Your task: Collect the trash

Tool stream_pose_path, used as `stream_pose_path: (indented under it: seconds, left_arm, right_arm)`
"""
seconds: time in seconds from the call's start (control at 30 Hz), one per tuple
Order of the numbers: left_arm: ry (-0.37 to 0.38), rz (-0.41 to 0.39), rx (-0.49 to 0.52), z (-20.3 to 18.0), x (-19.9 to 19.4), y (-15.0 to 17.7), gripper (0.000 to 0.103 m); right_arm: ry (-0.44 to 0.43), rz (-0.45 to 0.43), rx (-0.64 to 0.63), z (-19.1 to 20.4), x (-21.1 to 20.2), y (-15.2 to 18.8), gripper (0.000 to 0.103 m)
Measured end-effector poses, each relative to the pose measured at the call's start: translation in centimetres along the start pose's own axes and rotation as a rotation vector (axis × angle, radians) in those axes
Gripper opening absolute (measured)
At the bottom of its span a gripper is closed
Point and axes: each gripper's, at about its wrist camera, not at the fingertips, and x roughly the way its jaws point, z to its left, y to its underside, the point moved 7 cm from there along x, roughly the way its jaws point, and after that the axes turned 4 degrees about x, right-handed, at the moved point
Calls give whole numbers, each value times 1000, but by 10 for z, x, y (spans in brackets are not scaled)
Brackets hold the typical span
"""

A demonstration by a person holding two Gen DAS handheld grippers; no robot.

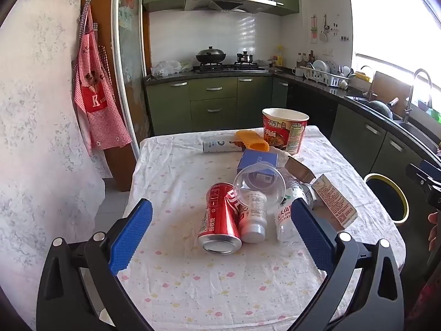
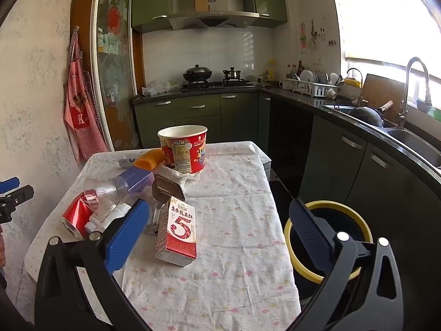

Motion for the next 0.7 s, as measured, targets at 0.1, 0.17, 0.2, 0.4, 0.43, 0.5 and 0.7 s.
stream_pose_path:
  seconds: [0.1,0.17,0.2,0.4,0.43,0.5,0.7]
  left_arm:
    - [3,0,-1,0,0,0,99]
    - [3,-1,1,0,0,0,99]
    - [3,-1,2,1,0,-1,99]
    - [5,-1,4,7,-2,-7,99]
    - [0,-3,8,3,-1,-5,99]
    - [1,-3,8,3,-1,-5,99]
    - [1,-3,18,-1,0,-5,99]
  right_arm:
    - [2,-2,2,-1,0,0,97]
    - [1,2,-5,0,2,0,97]
    - [1,2,-5,0,2,0,97]
    - [-1,3,-3,-1,2,1,97]
    - [0,2,-3,-1,2,0,97]
    - [-1,5,-4,-1,2,1,97]
    - [-2,5,-3,-1,1,1,97]
